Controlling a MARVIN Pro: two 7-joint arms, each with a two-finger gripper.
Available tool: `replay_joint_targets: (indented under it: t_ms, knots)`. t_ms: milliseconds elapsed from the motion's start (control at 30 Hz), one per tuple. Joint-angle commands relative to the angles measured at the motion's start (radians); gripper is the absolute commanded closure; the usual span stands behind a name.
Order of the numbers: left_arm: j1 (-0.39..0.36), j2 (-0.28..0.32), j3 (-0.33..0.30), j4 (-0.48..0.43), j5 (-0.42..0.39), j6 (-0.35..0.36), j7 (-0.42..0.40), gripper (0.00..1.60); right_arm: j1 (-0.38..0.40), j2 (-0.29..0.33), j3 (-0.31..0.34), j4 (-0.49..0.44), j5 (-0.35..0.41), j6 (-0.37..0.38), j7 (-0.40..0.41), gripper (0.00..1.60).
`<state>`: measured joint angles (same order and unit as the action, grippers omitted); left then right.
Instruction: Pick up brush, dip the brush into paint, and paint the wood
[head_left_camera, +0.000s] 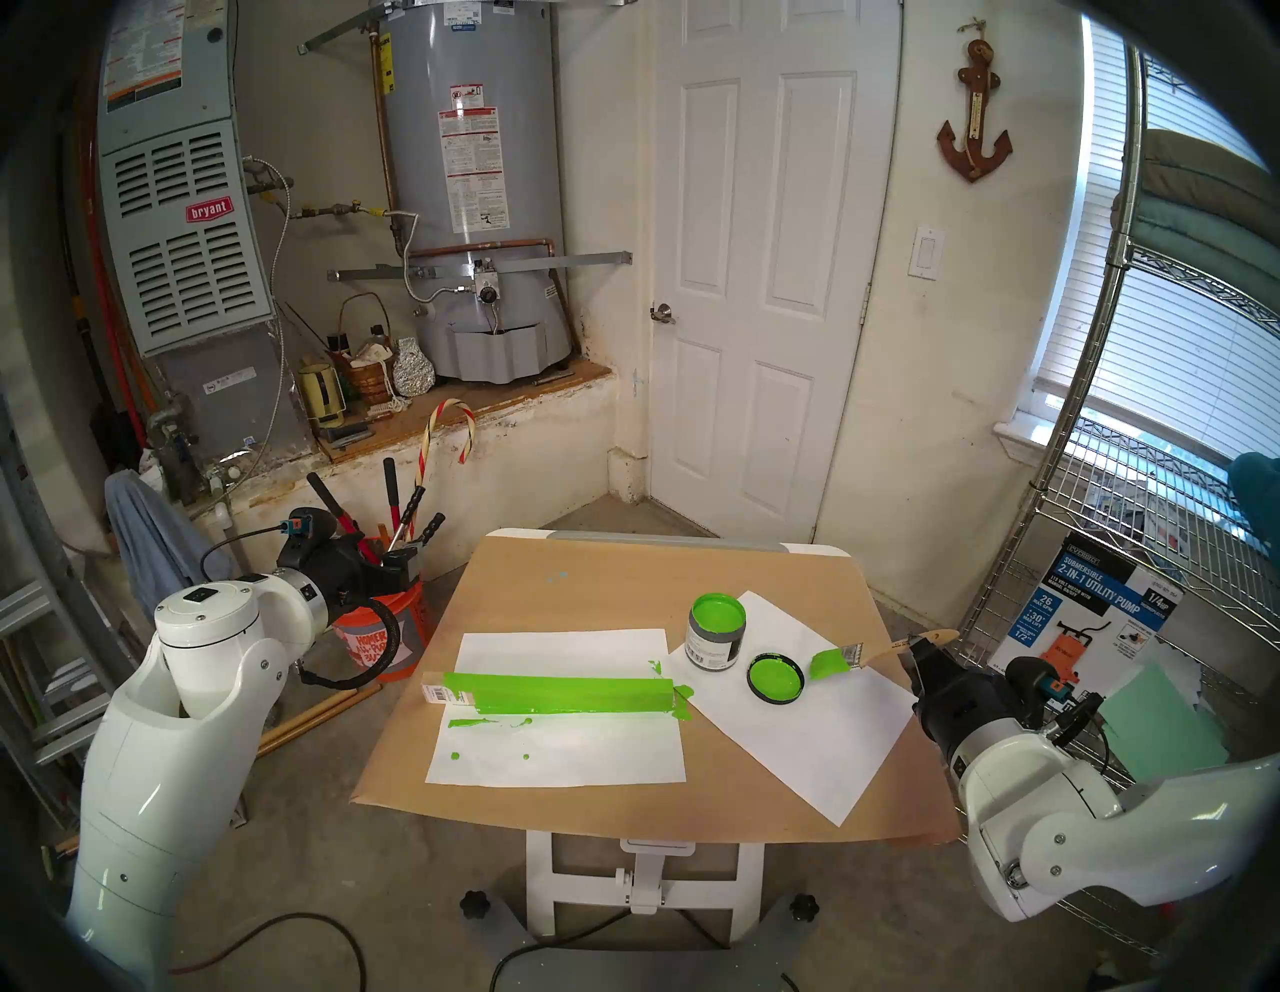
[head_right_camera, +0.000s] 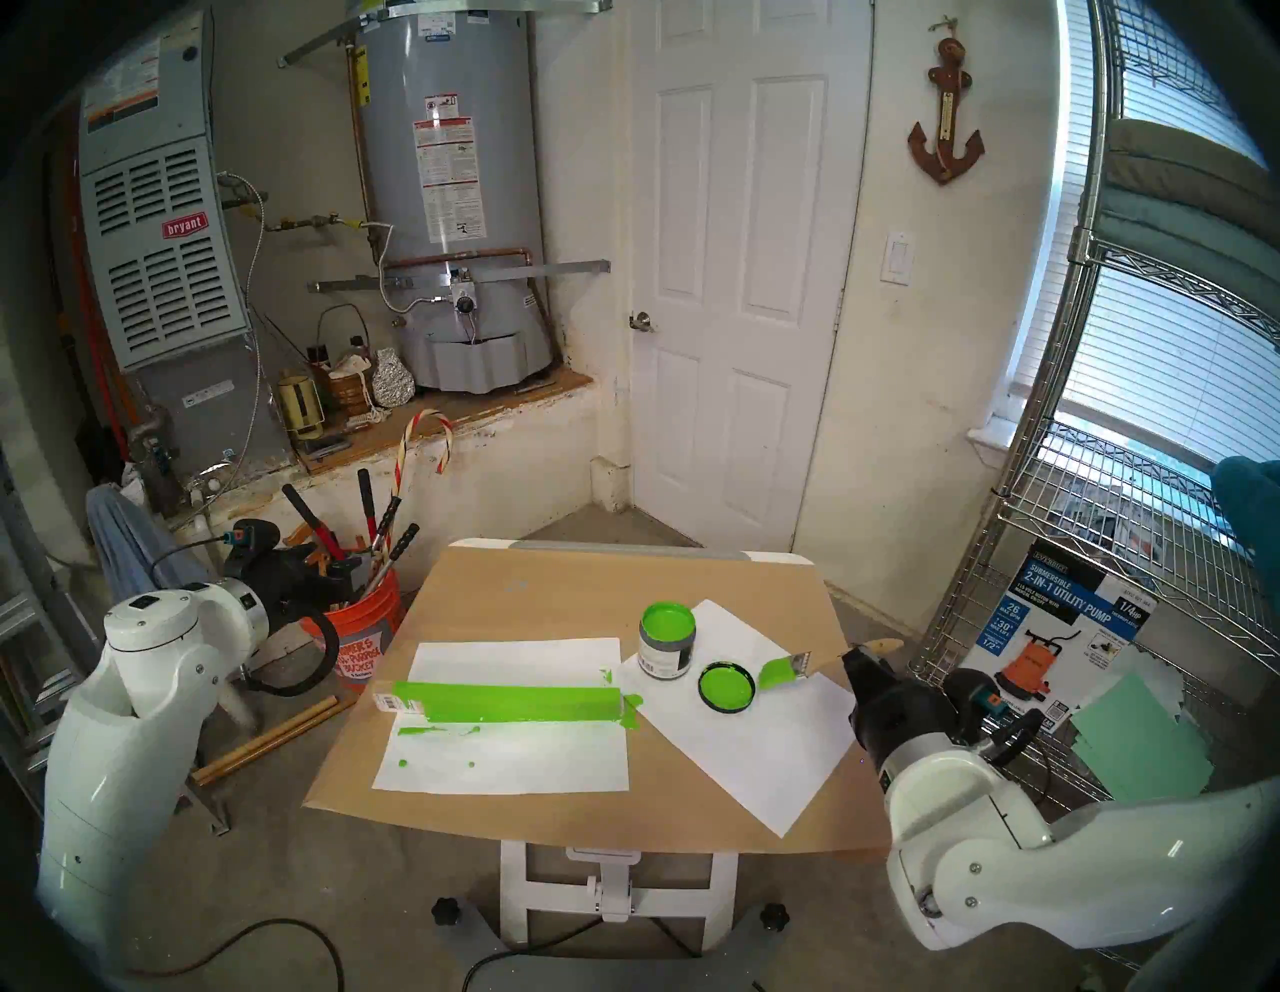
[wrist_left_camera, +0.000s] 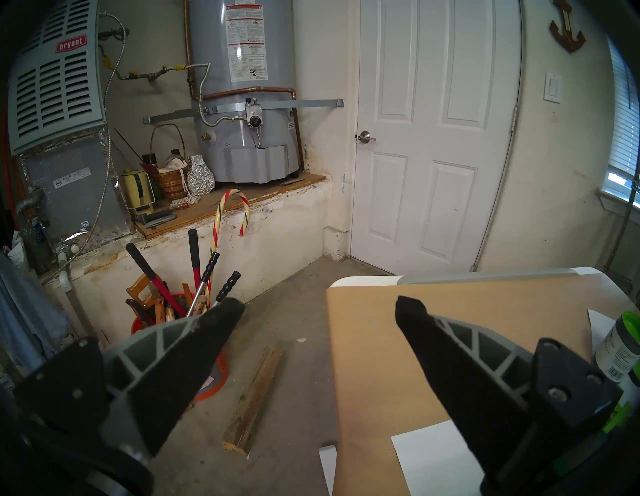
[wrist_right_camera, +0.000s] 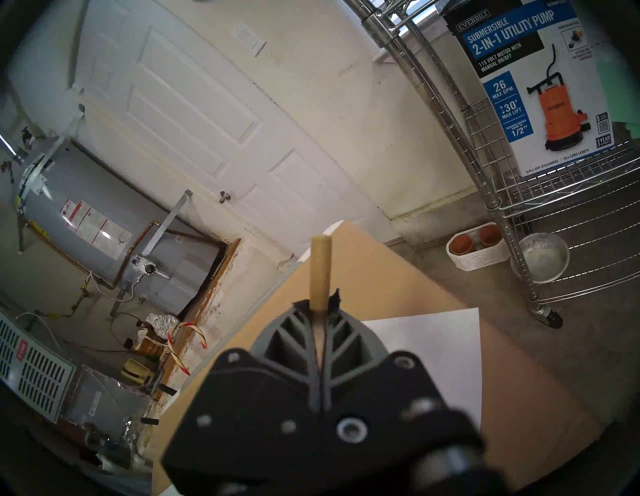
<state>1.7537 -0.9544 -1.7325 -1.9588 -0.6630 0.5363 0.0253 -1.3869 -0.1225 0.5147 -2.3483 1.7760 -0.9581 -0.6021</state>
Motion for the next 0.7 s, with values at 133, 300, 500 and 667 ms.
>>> replay_joint_targets:
  t_ms: [133, 300, 500, 667]
  knots:
    - [-0.009, 0.003, -0.009, -0.015, 0.001, -0.006, 0.001, 0.0, -0.026, -0.018, 0.037, 0.004, 0.08, -0.002, 0.122, 1.6]
    - [-0.009, 0.003, -0.009, -0.015, 0.001, -0.006, 0.001, 0.0, -0.046, -0.051, 0.049, 0.027, 0.126, -0.002, 0.187, 1.6]
    - [-0.009, 0.003, -0.01, -0.016, 0.001, -0.006, 0.001, 0.0, -0.076, -0.084, 0.066, 0.053, 0.182, -0.002, 0.274, 1.6]
    - [-0.008, 0.002, -0.01, -0.017, 0.001, -0.007, 0.001, 0.0, -0.112, -0.1, 0.085, 0.077, 0.223, -0.002, 0.355, 1.6]
